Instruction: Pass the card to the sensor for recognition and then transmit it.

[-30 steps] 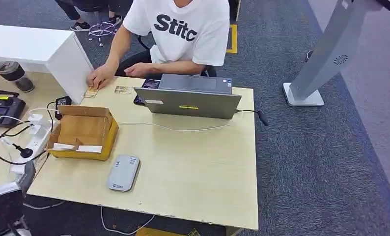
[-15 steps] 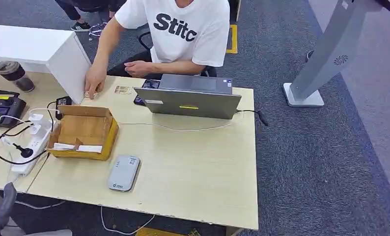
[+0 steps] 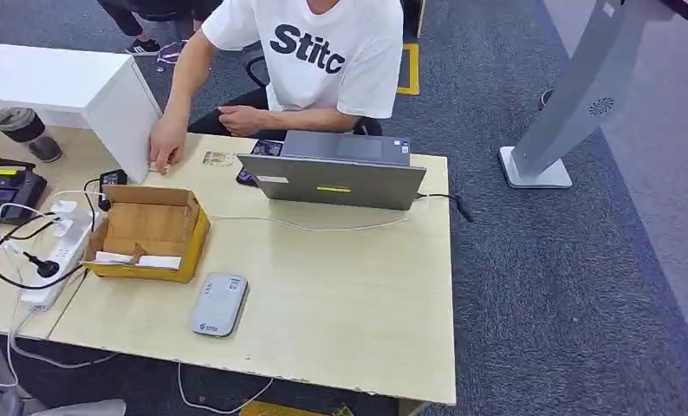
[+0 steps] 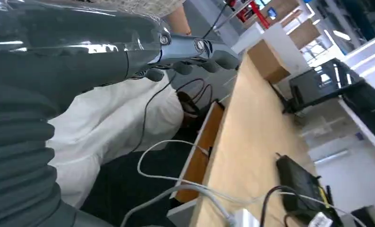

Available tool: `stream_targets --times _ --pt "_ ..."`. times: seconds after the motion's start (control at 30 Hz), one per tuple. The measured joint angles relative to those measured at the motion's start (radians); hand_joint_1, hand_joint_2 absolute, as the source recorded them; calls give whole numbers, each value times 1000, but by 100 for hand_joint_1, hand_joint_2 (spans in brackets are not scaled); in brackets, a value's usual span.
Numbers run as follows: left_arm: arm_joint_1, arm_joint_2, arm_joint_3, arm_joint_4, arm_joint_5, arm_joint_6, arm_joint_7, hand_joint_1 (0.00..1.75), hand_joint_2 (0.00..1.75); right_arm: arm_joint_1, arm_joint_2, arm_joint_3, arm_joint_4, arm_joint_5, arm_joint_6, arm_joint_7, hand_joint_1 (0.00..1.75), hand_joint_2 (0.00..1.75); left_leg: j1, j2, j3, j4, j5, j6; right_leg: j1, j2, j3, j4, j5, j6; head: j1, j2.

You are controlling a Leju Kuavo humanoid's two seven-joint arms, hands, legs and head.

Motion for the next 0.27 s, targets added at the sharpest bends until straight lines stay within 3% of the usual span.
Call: stream_targets --times 0.27 --pt "-16 -3 30 37 -1 1 1 0 175 0 0 -1 0 0 -1 0 0 175 0 0 0 0 0 0 0 0 0 0 0 0 0 0"
